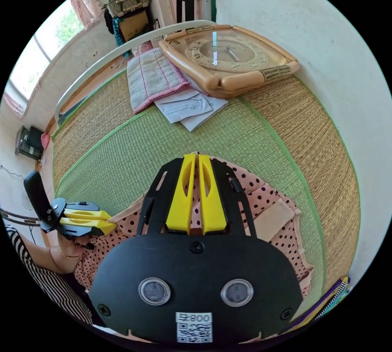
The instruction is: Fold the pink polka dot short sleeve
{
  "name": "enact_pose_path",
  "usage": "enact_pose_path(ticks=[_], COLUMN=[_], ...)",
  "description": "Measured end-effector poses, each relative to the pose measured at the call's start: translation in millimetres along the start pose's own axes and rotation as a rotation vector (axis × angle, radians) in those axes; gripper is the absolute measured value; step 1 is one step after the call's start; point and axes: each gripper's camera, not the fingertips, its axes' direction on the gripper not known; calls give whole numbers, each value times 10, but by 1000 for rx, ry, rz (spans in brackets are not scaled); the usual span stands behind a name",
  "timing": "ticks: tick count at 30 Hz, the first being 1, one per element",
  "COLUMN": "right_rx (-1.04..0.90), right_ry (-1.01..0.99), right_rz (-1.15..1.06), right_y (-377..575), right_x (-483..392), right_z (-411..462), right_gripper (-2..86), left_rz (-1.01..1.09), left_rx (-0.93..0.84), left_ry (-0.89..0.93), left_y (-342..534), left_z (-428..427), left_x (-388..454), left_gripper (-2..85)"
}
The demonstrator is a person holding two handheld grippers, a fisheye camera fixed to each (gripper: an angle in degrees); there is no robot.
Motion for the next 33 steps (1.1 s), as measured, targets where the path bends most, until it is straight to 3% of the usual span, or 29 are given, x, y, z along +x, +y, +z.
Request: enact_pose_path(ticks=[10,18,25,28,33], right_rx=[124,117,158,193,105], right_ry=[-201,-322,-291,-345,-126], right_rz=[108,230,294,219,114], right_y=[519,1071,1320,1301,1093], right_x=[690,1249,1361,1185,771], right_z=[-597,-643,-790,-850,-626], right_gripper=[3,6,2,2,1], left_rz=[241,401,451,458,480], left_rx=[-30,-202,-304,-334,-363], left_ry=[-154,-187,-231,-241,-266], left_y=[-87,-196,-313,-371,-447], left_z=[85,459,723,810,921], left_x=[878,1486,1859,1971,2147], left_gripper=[9,10,14,18,25])
